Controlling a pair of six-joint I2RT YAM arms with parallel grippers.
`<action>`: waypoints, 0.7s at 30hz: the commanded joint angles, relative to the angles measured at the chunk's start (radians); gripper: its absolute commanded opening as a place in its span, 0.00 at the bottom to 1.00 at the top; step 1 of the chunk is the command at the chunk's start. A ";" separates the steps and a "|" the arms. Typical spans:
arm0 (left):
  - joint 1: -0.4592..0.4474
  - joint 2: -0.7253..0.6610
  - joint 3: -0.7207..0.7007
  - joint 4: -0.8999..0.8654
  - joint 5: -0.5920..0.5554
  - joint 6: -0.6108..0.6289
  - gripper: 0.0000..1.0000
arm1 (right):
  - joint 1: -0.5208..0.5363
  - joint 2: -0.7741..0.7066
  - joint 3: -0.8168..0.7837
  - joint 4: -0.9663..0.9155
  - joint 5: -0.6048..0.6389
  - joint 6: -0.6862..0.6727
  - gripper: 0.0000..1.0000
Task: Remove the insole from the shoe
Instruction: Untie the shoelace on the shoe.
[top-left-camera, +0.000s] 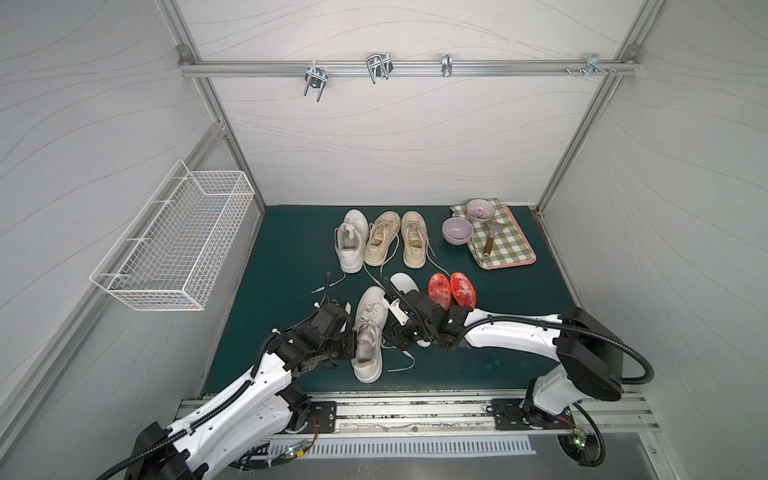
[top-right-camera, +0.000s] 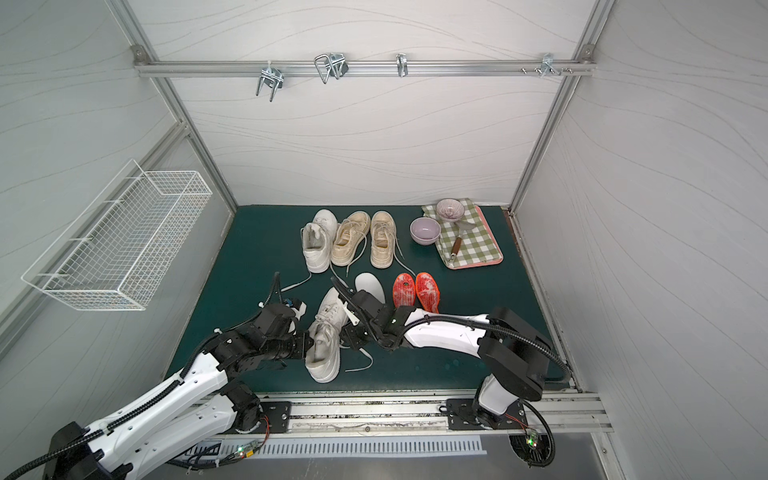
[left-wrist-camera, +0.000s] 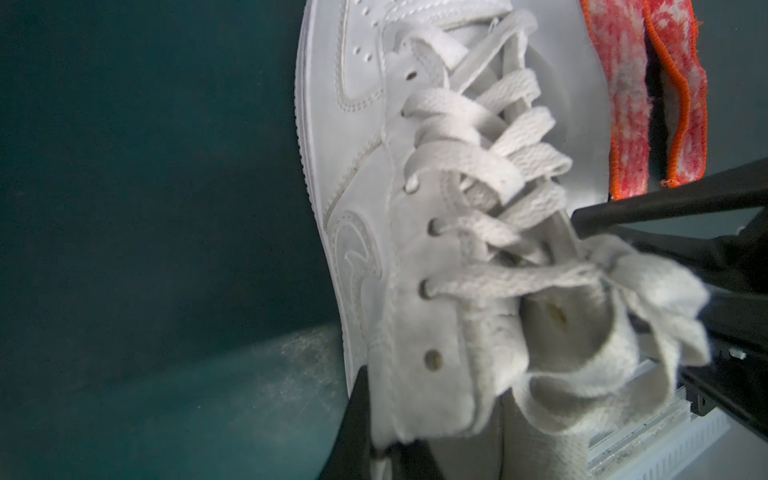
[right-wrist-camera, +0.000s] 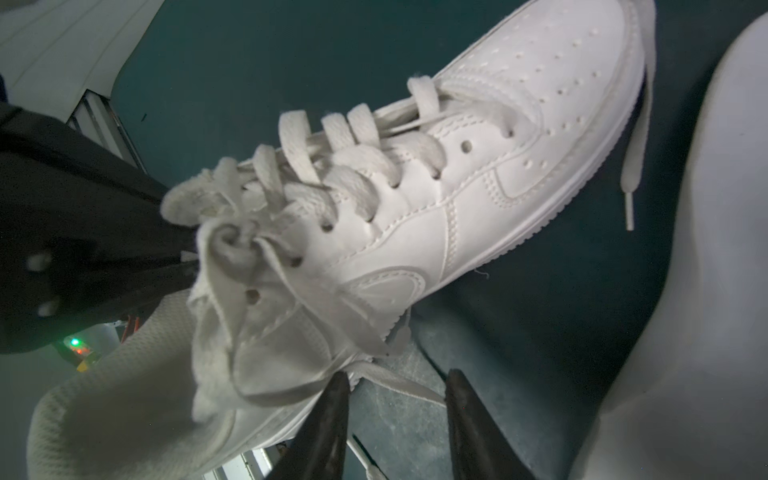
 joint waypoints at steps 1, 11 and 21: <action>-0.004 -0.012 0.024 0.139 0.036 0.015 0.00 | 0.014 0.041 0.024 0.031 -0.021 -0.021 0.41; -0.012 0.005 0.017 0.178 0.097 0.015 0.00 | 0.019 0.107 0.057 0.051 -0.008 -0.033 0.40; -0.018 0.010 0.018 0.181 0.104 0.015 0.00 | 0.020 0.147 0.089 0.082 0.063 -0.045 0.23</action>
